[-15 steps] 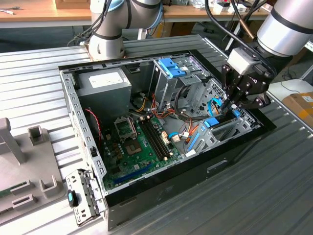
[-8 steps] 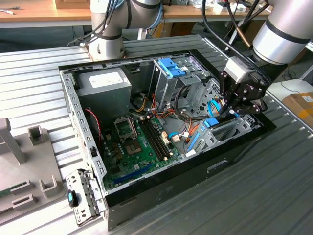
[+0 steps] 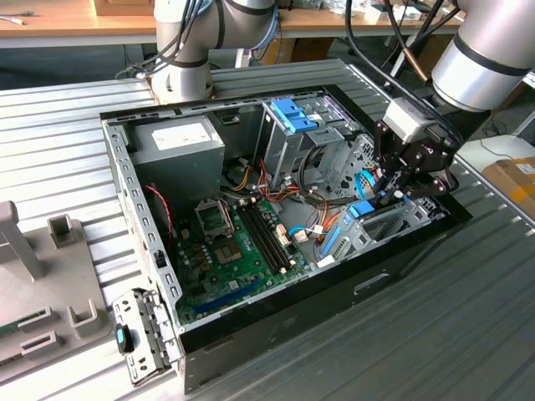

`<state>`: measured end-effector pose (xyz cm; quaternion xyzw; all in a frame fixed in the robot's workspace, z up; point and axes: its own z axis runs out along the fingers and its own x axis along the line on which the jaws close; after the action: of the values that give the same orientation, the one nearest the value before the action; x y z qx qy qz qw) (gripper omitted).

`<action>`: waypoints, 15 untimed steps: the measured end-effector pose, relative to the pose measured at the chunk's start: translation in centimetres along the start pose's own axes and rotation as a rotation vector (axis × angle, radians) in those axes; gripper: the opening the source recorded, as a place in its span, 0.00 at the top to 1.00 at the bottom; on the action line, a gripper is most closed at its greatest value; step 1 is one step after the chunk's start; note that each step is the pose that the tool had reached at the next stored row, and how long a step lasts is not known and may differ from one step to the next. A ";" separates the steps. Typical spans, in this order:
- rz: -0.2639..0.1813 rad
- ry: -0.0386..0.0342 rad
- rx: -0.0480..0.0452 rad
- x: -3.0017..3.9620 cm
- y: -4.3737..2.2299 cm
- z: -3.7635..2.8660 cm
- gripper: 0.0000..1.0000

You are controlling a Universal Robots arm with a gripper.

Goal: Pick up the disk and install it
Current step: 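Insert the second disk wire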

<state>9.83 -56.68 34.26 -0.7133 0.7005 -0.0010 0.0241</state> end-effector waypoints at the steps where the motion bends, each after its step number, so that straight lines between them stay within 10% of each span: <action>1: 0.000 0.0006 0.0000 0.00 0.00 -0.03 0.71; 6: 0.000 0.0007 0.0000 -0.02 -0.01 -0.32 0.58; 15: 0.000 0.0008 0.0007 -0.15 -0.17 -4.63 0.58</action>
<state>9.83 -56.67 38.89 -0.7133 0.7005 -0.0015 0.0241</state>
